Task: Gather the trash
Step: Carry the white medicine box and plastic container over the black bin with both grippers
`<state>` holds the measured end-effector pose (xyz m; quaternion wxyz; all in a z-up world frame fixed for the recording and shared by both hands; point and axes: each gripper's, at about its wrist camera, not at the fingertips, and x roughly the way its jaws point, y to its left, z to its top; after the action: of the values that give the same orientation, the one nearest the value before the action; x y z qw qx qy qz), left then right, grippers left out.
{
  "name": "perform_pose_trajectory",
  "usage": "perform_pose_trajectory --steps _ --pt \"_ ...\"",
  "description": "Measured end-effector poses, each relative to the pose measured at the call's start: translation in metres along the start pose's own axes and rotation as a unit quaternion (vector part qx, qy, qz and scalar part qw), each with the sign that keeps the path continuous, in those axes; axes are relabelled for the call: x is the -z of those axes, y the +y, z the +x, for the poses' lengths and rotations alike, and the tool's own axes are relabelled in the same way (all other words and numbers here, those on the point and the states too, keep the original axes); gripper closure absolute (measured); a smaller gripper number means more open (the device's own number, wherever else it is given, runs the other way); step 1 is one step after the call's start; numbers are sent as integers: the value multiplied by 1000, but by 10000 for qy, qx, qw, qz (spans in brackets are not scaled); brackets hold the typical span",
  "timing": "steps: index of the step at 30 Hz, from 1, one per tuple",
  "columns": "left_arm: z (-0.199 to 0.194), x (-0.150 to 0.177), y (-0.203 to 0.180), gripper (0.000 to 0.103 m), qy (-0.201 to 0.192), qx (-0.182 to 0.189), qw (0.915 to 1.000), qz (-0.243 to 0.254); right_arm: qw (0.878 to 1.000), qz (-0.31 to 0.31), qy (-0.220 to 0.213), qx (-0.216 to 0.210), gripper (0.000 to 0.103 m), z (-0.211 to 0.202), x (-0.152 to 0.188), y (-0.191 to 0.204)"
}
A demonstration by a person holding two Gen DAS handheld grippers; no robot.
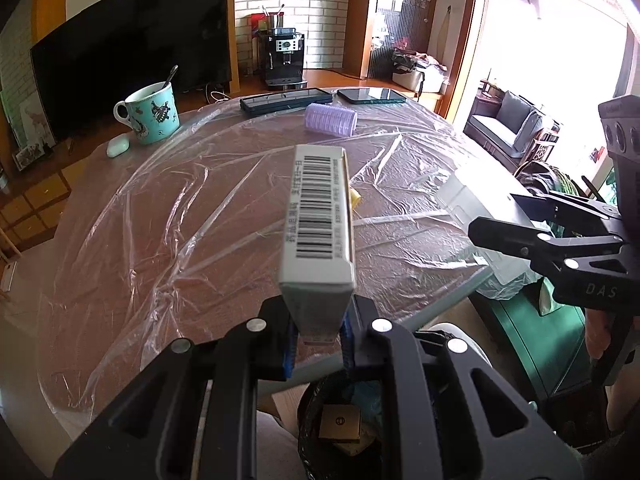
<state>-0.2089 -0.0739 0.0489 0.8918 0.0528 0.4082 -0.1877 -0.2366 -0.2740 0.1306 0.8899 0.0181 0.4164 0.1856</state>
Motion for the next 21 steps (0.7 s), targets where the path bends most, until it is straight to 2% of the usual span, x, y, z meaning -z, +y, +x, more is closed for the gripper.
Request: perform_pose_trajectory --steps 21 --pt "-26 48 -28 84 126 156 9996 204 9997 -93 183 -150 48 -21 48 9"
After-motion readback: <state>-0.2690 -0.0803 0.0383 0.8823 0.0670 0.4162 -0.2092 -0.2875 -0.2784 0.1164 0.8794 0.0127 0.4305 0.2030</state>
